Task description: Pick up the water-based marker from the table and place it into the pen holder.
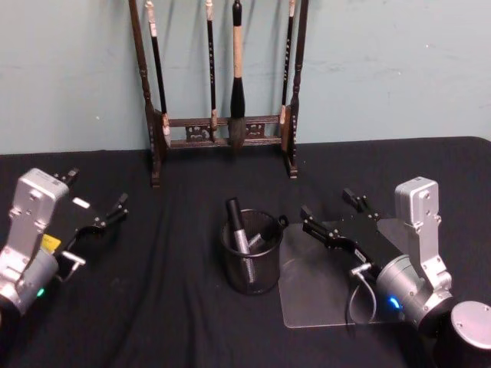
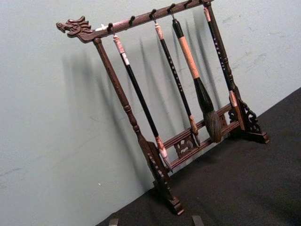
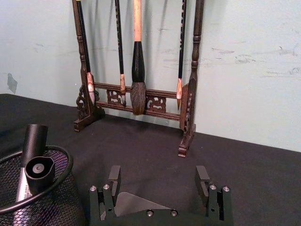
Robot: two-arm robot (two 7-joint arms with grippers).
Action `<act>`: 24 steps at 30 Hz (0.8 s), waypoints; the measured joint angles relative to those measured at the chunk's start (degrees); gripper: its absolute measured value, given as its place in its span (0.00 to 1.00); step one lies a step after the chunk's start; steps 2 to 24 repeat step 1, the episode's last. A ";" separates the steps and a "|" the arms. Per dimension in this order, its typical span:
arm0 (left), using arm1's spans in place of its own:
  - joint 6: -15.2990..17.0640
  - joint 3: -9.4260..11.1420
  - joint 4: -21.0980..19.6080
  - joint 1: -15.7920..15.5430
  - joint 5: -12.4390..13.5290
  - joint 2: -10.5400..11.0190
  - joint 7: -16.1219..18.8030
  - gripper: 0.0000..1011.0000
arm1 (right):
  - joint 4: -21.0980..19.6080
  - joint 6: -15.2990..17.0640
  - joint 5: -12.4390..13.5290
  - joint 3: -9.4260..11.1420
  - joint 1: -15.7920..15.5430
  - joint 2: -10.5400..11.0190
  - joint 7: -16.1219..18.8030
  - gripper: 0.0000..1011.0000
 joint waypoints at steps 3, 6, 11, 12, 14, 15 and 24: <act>0.00 0.00 0.00 0.00 0.00 0.00 0.00 1.00 | 0.00 0.00 0.00 0.00 0.00 0.00 0.00 0.99; 0.00 0.00 0.00 0.00 0.00 0.00 0.00 1.00 | 0.00 0.00 0.00 0.00 0.00 0.00 0.00 0.99; 0.00 0.00 0.00 0.00 0.00 0.00 0.00 1.00 | 0.00 0.00 0.00 0.00 0.00 0.00 0.00 0.99; 0.00 0.00 0.00 0.00 0.00 0.00 0.00 1.00 | 0.00 0.00 0.00 0.00 0.00 0.00 0.00 0.99; 0.00 0.00 0.00 0.00 0.00 0.00 0.00 1.00 | 0.00 0.00 0.00 0.00 0.00 0.00 0.00 0.99; 0.00 0.00 0.00 0.00 0.00 0.00 0.00 1.00 | 0.00 0.00 0.00 0.00 0.00 0.00 0.00 0.99; 0.00 0.00 0.00 0.00 0.00 0.00 0.00 1.00 | 0.00 0.00 0.00 0.00 0.00 0.00 0.00 0.99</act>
